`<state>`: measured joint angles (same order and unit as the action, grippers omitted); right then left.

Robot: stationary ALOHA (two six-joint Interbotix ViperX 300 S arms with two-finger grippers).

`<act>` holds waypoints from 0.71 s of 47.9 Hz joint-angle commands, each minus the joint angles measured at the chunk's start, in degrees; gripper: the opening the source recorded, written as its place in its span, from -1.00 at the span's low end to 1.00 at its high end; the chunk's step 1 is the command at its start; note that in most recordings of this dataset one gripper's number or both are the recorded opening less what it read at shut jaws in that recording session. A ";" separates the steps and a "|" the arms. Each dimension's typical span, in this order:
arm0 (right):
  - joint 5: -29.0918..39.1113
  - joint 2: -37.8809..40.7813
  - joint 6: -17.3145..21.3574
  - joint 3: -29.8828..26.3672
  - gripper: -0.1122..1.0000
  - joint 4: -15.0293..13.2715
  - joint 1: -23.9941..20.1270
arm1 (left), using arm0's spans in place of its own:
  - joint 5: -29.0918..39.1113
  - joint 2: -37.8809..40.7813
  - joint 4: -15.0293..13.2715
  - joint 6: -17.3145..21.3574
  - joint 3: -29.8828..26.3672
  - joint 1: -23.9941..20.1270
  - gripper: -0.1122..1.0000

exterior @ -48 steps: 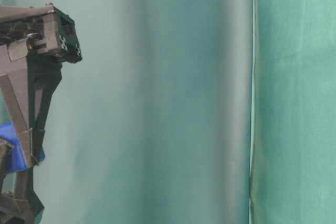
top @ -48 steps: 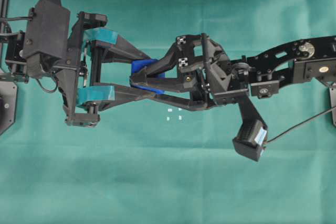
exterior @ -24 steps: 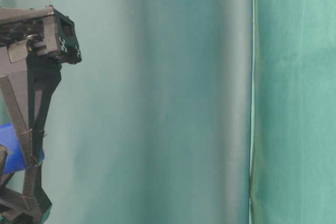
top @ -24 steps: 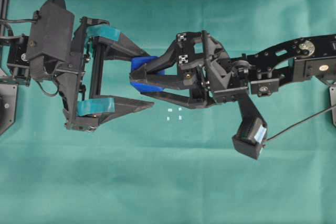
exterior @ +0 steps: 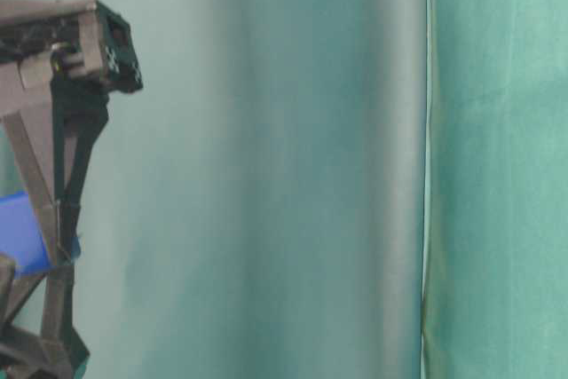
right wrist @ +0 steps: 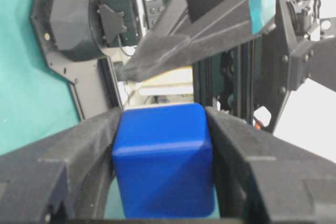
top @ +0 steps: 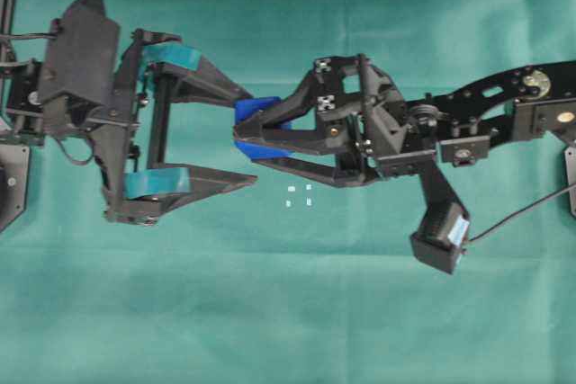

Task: Handover the blue block to the right arm after grasping it with the left arm, then place it in the designated position.
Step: 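Open the left gripper and pull the right gripper away with the cube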

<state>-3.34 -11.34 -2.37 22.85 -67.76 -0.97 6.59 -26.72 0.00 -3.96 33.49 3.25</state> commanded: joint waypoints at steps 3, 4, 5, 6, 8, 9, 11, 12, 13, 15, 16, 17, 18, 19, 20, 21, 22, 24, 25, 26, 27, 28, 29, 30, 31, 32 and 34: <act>0.26 -3.34 0.18 1.14 0.13 0.26 -0.18 | -0.35 -2.72 -0.09 0.09 0.70 0.00 1.00; 0.26 -3.60 0.18 1.49 0.14 0.26 -0.18 | -0.35 -3.16 -0.09 0.09 0.97 -0.09 1.00; 0.26 -3.96 0.18 1.85 0.14 0.26 -0.18 | -0.35 -3.69 -0.09 0.09 1.32 -0.09 1.00; 0.26 -4.31 0.18 2.20 0.14 0.35 -0.18 | -0.35 -3.87 -0.09 0.00 1.49 0.00 1.00; 0.26 -5.01 0.18 2.81 0.14 0.35 -0.26 | -0.35 -4.75 -0.09 0.09 2.11 -0.09 1.00; 0.26 -5.36 0.18 3.16 0.14 0.35 -0.26 | -0.35 -5.01 -0.09 0.09 2.20 -0.09 1.00; 0.18 -6.06 0.26 3.78 0.14 0.35 -0.26 | -0.35 -5.36 -0.09 0.09 2.55 0.00 1.00; 0.09 -6.24 0.26 3.96 0.14 0.35 -0.26 | -0.35 -5.54 -0.09 0.00 2.55 -0.09 1.00; 0.00 -6.42 0.26 4.13 0.14 0.35 -0.26 | -0.35 -5.54 -0.09 0.09 2.64 -0.09 1.00; 0.00 -6.68 0.26 4.39 0.14 0.44 -0.35 | -0.35 -5.62 -0.09 0.09 2.55 -0.09 1.00; 0.00 -6.77 0.35 4.39 0.14 0.44 -0.35 | -0.35 -5.45 0.00 0.09 2.46 -0.18 1.00; 0.09 -6.77 0.35 4.48 0.14 0.44 -0.35 | -0.35 -5.45 0.00 0.09 2.46 -0.18 1.00; 0.09 -6.77 0.44 4.48 0.14 0.44 -0.35 | -0.35 -5.27 0.00 0.18 2.37 -0.26 1.00; 0.18 -6.77 0.44 4.48 0.14 0.53 -0.35 | -0.26 -5.19 0.00 0.18 2.29 -0.26 1.00; 0.18 -6.77 0.44 4.48 0.14 0.53 -0.35 | -0.35 -5.19 0.00 0.18 2.29 -0.35 1.00; 0.26 -6.68 0.53 4.48 0.14 0.70 -0.35 | -0.35 -5.10 0.00 0.18 2.20 -0.35 1.00; 0.26 -6.68 0.70 4.48 0.14 0.79 -0.35 | -0.35 -5.01 0.00 0.18 2.20 -0.35 1.00; 0.00 -6.68 1.23 4.48 0.14 1.32 -0.35 | -0.35 -5.01 0.09 0.18 2.20 -0.53 1.00; -0.09 -6.77 1.67 4.57 0.14 1.67 -0.35 | -0.35 -5.01 0.09 0.18 2.20 -0.53 1.00; -0.09 -6.77 2.11 4.57 0.14 2.11 -0.35 | -0.35 -5.01 0.00 0.26 2.20 -0.53 1.00; -0.09 -6.77 2.81 4.57 0.14 2.55 -0.35 | -0.35 -5.01 0.00 0.26 2.20 -0.53 1.00; -0.18 -6.77 3.52 4.57 0.14 3.08 -0.35 | -0.35 -5.01 0.09 0.26 2.20 -0.53 1.00; -0.18 -6.77 4.39 4.57 0.14 3.69 -0.35 | -0.26 -5.10 0.09 0.26 2.20 -0.53 1.00; -0.26 -6.77 5.36 4.57 0.14 4.39 -0.35 | -0.18 -5.10 0.09 0.26 2.20 -0.53 1.00; -0.26 -6.77 6.50 4.57 0.14 5.27 -0.35 | -0.09 -5.01 0.09 0.35 2.20 -0.53 1.00; -0.26 -6.86 7.73 4.57 0.14 6.24 -0.35 | 0.00 -5.01 0.09 0.35 2.20 -0.53 1.00; -0.18 -6.86 11.51 4.48 0.14 9.05 -0.35 | 0.26 -5.01 0.18 0.35 2.20 -0.53 1.00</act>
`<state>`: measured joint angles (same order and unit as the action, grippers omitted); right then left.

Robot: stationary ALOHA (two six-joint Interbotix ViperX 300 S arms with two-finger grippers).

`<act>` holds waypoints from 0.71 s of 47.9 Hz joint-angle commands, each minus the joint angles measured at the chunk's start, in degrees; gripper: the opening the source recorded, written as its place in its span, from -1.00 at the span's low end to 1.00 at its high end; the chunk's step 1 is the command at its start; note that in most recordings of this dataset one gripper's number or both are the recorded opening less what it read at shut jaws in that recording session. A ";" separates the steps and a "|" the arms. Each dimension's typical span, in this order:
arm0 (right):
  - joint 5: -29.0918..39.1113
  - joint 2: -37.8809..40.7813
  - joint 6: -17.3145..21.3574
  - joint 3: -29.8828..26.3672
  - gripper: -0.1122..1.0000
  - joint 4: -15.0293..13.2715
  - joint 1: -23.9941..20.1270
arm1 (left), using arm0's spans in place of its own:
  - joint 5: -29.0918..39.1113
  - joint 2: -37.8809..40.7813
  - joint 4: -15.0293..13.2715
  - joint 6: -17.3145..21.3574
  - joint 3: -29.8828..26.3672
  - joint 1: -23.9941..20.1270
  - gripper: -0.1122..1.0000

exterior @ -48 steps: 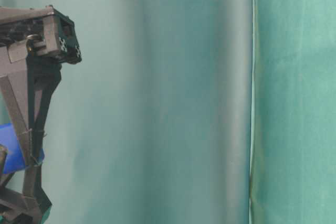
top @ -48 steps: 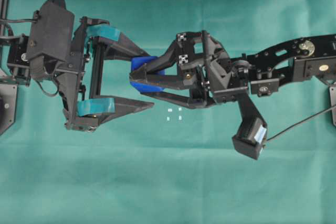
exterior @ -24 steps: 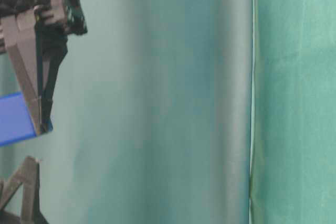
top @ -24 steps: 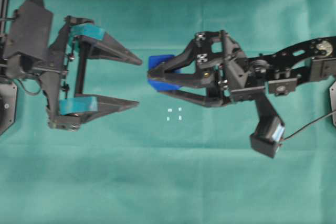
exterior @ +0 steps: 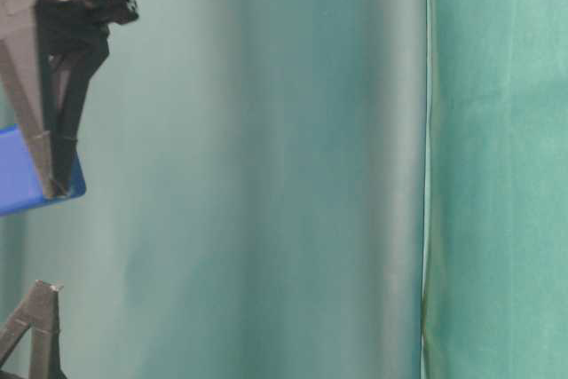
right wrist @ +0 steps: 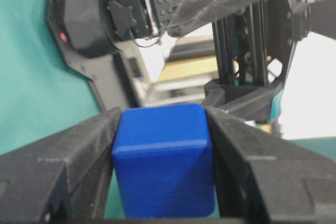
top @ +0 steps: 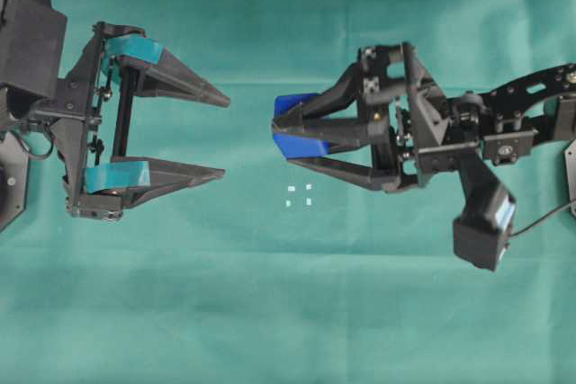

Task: Handover the blue block to the right arm after grasping it with the left arm, then place it in the designated position.
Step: 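Open the left gripper and pull the right gripper away with the cube, then carry the blue cube with the right gripper toward the table center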

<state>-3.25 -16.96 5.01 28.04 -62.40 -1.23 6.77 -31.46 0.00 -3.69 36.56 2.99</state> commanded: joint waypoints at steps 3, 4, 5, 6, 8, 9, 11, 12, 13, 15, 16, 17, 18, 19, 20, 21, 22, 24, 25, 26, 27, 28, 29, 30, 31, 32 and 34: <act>-0.35 -1.23 8.79 -0.62 0.14 6.94 -0.09 | 0.44 -0.18 0.18 0.09 -0.88 -0.26 1.00; -0.26 -1.32 10.37 -0.62 0.13 7.91 -0.09 | 0.53 -0.18 0.18 0.09 -0.88 -0.26 1.00; -0.09 -1.32 11.95 -0.62 0.14 8.88 -0.18 | 0.70 -0.26 0.18 0.09 -0.88 -0.26 1.00; 0.00 -1.32 13.45 -0.62 0.14 9.58 -0.09 | 0.79 -0.18 0.18 0.09 -0.88 -0.26 1.00; 0.09 -1.41 16.79 -0.62 0.14 10.90 -0.09 | 0.97 -0.26 0.18 0.09 -0.88 -0.26 1.00; 0.26 -1.41 18.37 -0.62 0.14 11.51 -0.09 | 0.97 -0.18 0.18 0.18 -0.88 -0.26 1.00; 0.70 -1.41 22.06 -0.62 0.14 12.74 -0.09 | 0.97 -0.18 0.18 0.26 -0.97 -0.26 1.00; 0.97 -1.41 23.47 -0.53 0.14 13.01 -0.09 | 0.97 -0.18 0.18 0.26 -0.88 -0.26 1.00; 1.32 -1.41 24.96 -0.62 0.14 13.27 -0.18 | 0.97 -0.18 0.18 0.26 -0.88 -0.26 1.00; 1.93 -1.41 27.86 -0.62 0.14 13.54 -0.18 | 0.97 -0.18 0.18 0.35 -0.88 -0.26 1.00; 2.29 -1.41 29.09 -0.62 0.14 13.62 -0.18 | 0.97 -0.18 0.18 0.35 -0.88 -0.26 1.00; 2.72 -1.41 30.41 -0.62 0.14 13.62 -0.26 | 0.97 -0.18 0.18 0.44 -0.88 -0.26 1.00; 3.16 -1.41 31.64 -0.62 0.14 13.62 -0.35 | 0.97 -0.18 0.18 0.44 -0.88 -0.26 1.00; 3.52 -1.41 32.78 -0.62 0.14 13.62 -0.35 | 0.97 -0.18 0.26 0.44 -0.88 -0.26 1.00; 3.96 -1.49 33.84 -0.62 0.14 13.62 -0.44 | 0.97 -0.18 0.18 0.44 -0.97 -0.26 1.00; 4.39 -1.41 34.89 -0.62 0.14 13.62 -0.53 | 1.05 -0.26 0.26 0.44 -0.88 -0.26 1.00; 4.75 -1.41 35.86 -0.62 0.14 13.62 -0.53 | 1.05 -0.18 0.26 0.44 -0.88 -0.26 1.00; 5.54 -1.41 37.44 -0.62 0.14 13.62 -0.70 | 1.14 -0.18 0.26 0.44 -0.88 -0.26 1.00; 5.80 -1.41 38.14 -0.62 0.14 13.62 -0.79 | 1.23 -0.18 0.26 0.44 -0.88 -0.26 1.00; 6.15 -1.49 38.76 -0.62 0.14 13.62 -0.88 | 1.32 -0.18 0.26 0.44 -0.88 -0.26 1.00; 6.42 -1.41 39.29 -0.62 0.14 13.62 -0.97 | 1.41 -0.18 0.26 0.44 -0.97 -0.26 1.00; 6.68 -1.41 39.64 -0.53 0.14 13.62 -1.05 | 1.41 -0.18 0.26 0.44 -0.88 -0.26 1.00; 6.86 -1.41 39.90 -0.53 0.14 13.62 -1.05 | 1.49 -0.18 0.26 0.44 -0.97 -0.26 1.00; 7.03 -1.41 40.17 -0.62 0.14 13.62 -1.14 | 1.41 -0.18 0.26 0.44 -0.97 -0.26 1.00; 7.12 -1.49 40.25 -0.62 0.14 13.62 -1.14 | 1.41 -0.18 0.26 0.44 -0.97 -0.26 1.00; 7.21 -1.49 40.34 -0.62 0.14 13.62 -1.14 | 1.41 -0.18 0.26 0.44 -0.88 -0.26 1.00; 7.47 -1.58 40.43 -0.62 0.14 13.62 -1.14 | 1.41 -0.18 0.26 0.44 -0.97 -0.26 1.00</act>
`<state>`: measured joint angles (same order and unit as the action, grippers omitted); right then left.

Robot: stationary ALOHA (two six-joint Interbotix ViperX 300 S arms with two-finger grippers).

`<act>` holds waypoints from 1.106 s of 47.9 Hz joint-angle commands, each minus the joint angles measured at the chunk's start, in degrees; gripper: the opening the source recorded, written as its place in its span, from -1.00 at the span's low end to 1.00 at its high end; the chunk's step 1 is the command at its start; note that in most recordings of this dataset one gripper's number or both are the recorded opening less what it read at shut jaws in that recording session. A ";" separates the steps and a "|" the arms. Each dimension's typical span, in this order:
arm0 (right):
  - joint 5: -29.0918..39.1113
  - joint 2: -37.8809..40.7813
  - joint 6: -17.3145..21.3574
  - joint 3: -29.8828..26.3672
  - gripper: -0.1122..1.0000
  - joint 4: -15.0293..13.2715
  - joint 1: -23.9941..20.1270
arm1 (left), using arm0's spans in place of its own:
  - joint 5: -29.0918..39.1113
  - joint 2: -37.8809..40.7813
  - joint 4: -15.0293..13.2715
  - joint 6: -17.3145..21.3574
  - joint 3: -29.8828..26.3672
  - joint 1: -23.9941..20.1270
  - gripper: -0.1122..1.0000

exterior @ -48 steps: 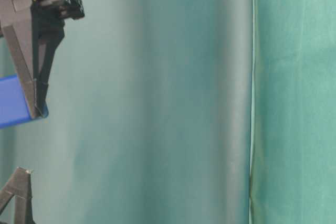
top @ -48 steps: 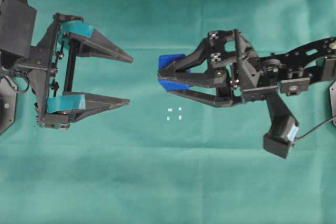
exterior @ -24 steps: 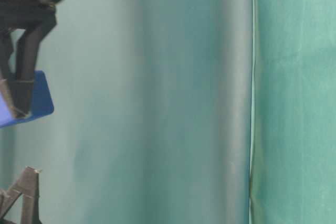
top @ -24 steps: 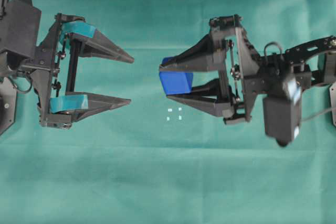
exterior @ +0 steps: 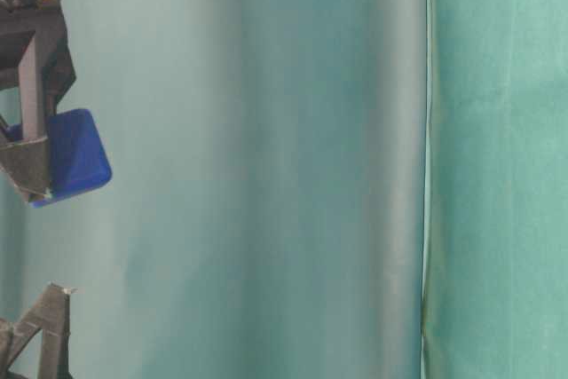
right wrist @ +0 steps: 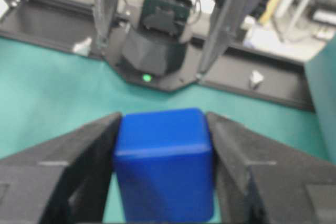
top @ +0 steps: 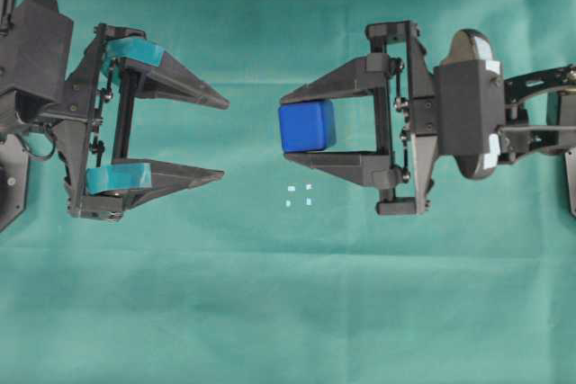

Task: Handover the blue block to the right arm after grasping it with the left arm, then place it in the designated position.
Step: 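Carry the blue cube with the right gripper toward the table center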

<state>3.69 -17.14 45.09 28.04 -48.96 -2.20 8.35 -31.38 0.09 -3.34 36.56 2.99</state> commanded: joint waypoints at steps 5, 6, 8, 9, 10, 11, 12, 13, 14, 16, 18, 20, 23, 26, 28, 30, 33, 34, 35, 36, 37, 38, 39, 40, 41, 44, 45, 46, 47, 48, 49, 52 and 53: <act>0.88 -1.49 0.62 -0.53 0.14 0.18 -0.26 | -0.09 -0.26 0.18 0.00 -0.97 -0.26 1.00; 1.05 -1.49 0.62 -0.53 0.14 0.35 -0.26 | -0.18 -0.26 0.18 0.00 -0.97 -0.26 1.00; 1.41 -1.41 0.62 -0.53 0.14 0.44 -0.26 | -0.09 -0.26 0.18 0.00 -0.97 -0.26 1.00; 1.67 -1.49 0.70 -0.62 0.14 0.53 -0.26 | -0.09 -0.26 0.18 0.00 -0.88 -0.26 1.00; 1.93 -1.41 0.70 -0.62 0.13 0.62 -0.35 | -0.09 -0.26 0.18 0.00 -0.88 -0.26 1.00; 2.29 -1.41 0.70 -0.62 0.14 0.70 -0.44 | -0.09 -0.26 0.18 0.00 -0.97 -0.26 1.00; 2.64 -1.49 0.70 -0.62 0.14 0.79 -0.53 | -0.09 -0.26 0.18 0.00 -0.97 -0.26 1.00; 2.99 -1.41 0.79 -0.62 0.14 0.88 -0.53 | -0.09 -0.26 0.18 -0.09 -0.88 -0.26 1.00; 3.52 -1.49 0.79 -0.62 0.14 0.97 -0.62 | -0.09 -0.26 0.18 -0.09 -0.97 -0.26 1.00; 4.13 -1.49 0.88 -0.62 0.14 1.14 -0.79 | -0.09 -0.26 0.18 0.00 -0.97 -0.26 1.00; 4.48 -1.49 0.88 -0.53 0.14 1.14 -0.88 | -0.09 -0.26 0.18 -0.09 -0.97 -0.26 1.00; 4.83 -1.49 0.88 -0.62 0.14 1.14 -1.05 | -0.09 -0.26 0.18 0.00 -0.97 -0.26 1.00; 5.10 -1.49 0.88 -0.62 0.14 1.14 -1.23 | -0.09 -0.26 0.18 0.00 -0.97 -0.26 1.00; 5.19 -1.41 0.88 -0.53 0.13 1.23 -1.32 | -0.09 -0.26 0.18 -0.09 -0.97 -0.26 1.00; 5.19 -1.41 0.88 -0.62 0.14 1.23 -1.41 | -0.09 -0.26 0.18 -0.09 -0.97 -0.26 1.00; 5.19 -1.41 0.88 -0.62 0.14 1.14 -1.41 | -0.09 -0.26 0.18 -0.09 -0.97 -0.26 1.00; 5.19 -1.41 0.88 -0.62 0.14 1.14 -1.41 | -0.09 -0.26 0.18 -0.09 -0.97 -0.35 1.00; 5.19 -1.49 0.88 -0.62 0.14 1.23 -1.41 | -0.09 -0.26 0.18 -0.09 -0.97 -0.26 1.00; 5.19 -1.41 0.88 -0.62 0.14 1.23 -1.41 | -0.09 -0.26 0.18 -0.09 -0.97 -0.26 1.00; 5.19 -1.49 0.88 -0.62 0.14 1.23 -1.41 | -0.09 -0.26 0.18 -0.09 -0.97 -0.26 1.00; 5.19 -1.41 0.88 -0.53 0.14 1.14 -1.41 | -0.09 -0.26 0.18 -0.09 -0.97 -0.26 1.00; 5.19 -1.49 0.88 -0.62 0.14 1.23 -1.41 | -0.09 -0.26 0.18 -0.09 -0.97 -0.26 1.00; 5.19 -1.41 0.88 -0.62 0.14 1.23 -1.41 | -0.09 -0.26 0.18 -0.09 -0.97 -0.26 1.00; 5.19 -1.41 0.88 -0.62 0.14 1.23 -1.41 | -0.09 -0.26 0.18 -0.09 -0.97 -0.26 1.00; 5.19 -1.41 0.88 -0.62 0.14 1.23 -1.41 | -0.09 -0.26 0.18 -0.09 -0.97 -0.26 1.00; 5.19 -1.41 0.88 -0.62 0.14 1.14 -1.41 | -0.09 -0.26 0.18 -0.09 -0.97 -0.26 1.00; 5.19 -1.49 0.88 -0.62 0.14 1.23 -1.41 | -0.09 -0.26 0.18 -0.09 -0.97 -0.26 1.00; 5.19 -1.49 0.88 -0.62 0.14 1.23 -1.41 | -0.09 -0.26 0.18 -0.09 -0.97 -0.26 1.00; 5.19 -1.41 0.88 -0.62 0.13 1.23 -1.41 | -0.09 -0.26 0.18 -0.09 -0.97 -0.26 1.00; 5.19 -1.41 0.88 -0.62 0.14 1.23 -1.41 | -0.09 -0.26 0.18 -0.09 -0.88 -0.26 1.00; 5.19 -1.49 0.88 -0.62 0.14 1.23 -1.41 | -0.09 -0.26 0.18 -0.09 -0.97 -0.26 1.00; 5.19 -1.41 0.88 -0.62 0.14 1.14 -1.41 | -0.09 -0.26 0.18 -0.09 -0.97 -0.26 1.00; 5.19 -1.49 0.79 -0.62 0.14 1.23 -1.41 | -0.09 -0.26 0.18 -0.09 -0.97 -0.26 1.00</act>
